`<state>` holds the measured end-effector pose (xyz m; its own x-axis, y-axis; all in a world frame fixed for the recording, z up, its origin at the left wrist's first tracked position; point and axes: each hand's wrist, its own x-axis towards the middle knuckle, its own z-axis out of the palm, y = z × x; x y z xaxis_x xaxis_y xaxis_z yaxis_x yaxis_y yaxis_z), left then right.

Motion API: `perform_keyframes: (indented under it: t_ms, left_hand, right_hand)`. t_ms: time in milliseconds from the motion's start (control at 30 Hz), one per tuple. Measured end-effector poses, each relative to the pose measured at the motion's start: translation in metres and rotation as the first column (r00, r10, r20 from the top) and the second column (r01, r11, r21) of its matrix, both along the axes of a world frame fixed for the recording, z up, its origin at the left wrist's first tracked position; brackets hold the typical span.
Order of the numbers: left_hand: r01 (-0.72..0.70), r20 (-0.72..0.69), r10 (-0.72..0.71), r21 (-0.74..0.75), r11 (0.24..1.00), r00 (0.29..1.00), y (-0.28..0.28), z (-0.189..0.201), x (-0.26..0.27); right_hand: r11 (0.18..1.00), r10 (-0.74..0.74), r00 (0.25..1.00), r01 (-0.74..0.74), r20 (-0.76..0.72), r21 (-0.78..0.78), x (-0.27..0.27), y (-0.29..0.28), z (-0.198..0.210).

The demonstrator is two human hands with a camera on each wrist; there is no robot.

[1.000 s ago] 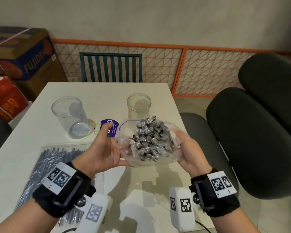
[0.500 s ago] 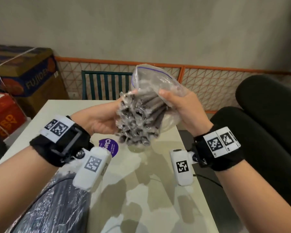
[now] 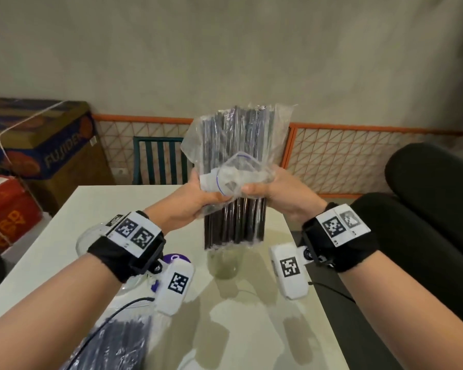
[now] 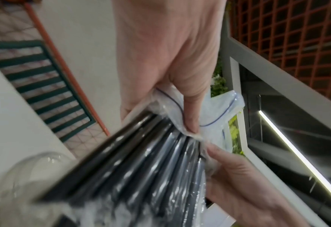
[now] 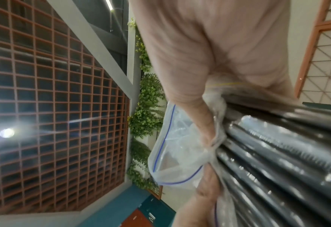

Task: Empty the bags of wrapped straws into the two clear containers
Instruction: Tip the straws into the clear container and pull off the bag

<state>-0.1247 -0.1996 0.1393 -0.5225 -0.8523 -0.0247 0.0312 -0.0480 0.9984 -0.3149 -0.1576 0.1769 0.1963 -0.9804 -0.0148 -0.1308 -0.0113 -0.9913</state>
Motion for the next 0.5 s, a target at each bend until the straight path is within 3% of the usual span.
perform_keyframes:
  t_ms: [67,133,267,500]
  left_hand:
    - [0.120,0.172,-0.099,-0.117,0.986,0.980,-0.006,-0.003,-0.007]
    - [0.112,0.239,-0.074,-0.148,0.983,0.968,-0.012,-0.002,-0.015]
    - [-0.019,0.097,0.035,-0.168,0.986,0.995,-0.022,-0.011,-0.036]
    - [-0.125,-0.086,0.119,-0.071,0.990,0.989,-0.028,-0.039,-0.042]
  right_hand:
    - [0.988,-0.151,0.987,0.149,-0.061,-0.045,0.004,-0.010,-0.010]
    - [0.964,-0.253,0.965,0.246,-0.072,-0.097,0.009,-0.017,-0.018]
    - [0.933,-0.330,0.942,0.335,0.056,-0.135,0.019,-0.025,-0.027]
    - [0.927,-0.360,0.896,0.375,0.262,-0.012,0.031,-0.036,-0.048]
